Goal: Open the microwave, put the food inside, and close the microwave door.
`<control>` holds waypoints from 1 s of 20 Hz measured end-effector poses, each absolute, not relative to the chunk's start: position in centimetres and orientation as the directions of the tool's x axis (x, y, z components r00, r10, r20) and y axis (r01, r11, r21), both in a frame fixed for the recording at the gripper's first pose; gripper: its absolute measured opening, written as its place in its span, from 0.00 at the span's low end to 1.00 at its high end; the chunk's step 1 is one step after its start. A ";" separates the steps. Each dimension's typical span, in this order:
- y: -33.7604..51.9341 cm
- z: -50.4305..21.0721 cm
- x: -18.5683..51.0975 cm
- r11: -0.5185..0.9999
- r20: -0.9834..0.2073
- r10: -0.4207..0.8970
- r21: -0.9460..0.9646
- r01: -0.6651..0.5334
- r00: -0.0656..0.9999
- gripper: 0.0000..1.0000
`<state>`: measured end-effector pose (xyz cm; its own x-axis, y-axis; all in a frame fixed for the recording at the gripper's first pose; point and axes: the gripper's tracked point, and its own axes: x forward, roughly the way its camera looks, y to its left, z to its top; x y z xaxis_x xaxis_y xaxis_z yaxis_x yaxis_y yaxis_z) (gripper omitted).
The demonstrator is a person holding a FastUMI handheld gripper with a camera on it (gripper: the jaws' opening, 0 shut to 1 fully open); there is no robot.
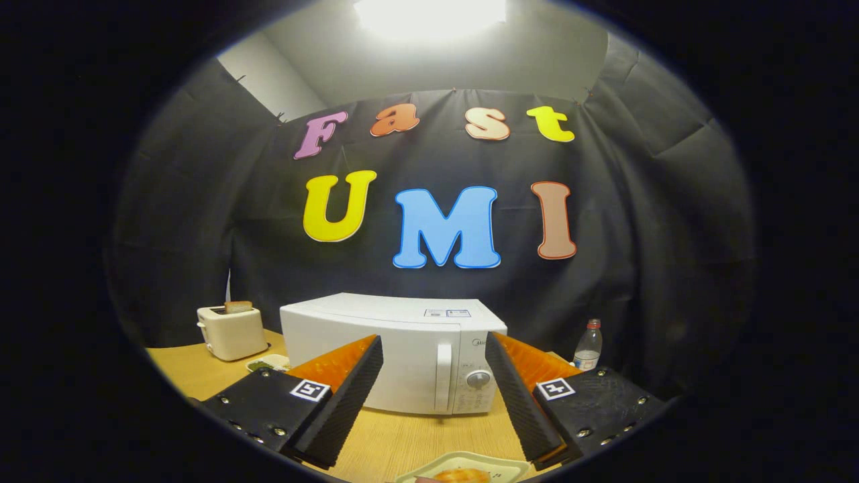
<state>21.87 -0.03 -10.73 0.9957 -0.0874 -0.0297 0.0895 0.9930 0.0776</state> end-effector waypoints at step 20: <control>-0.9 -25.5 35.3 0.985 -0.291 -0.107 0.096 0.140 0.951 0.61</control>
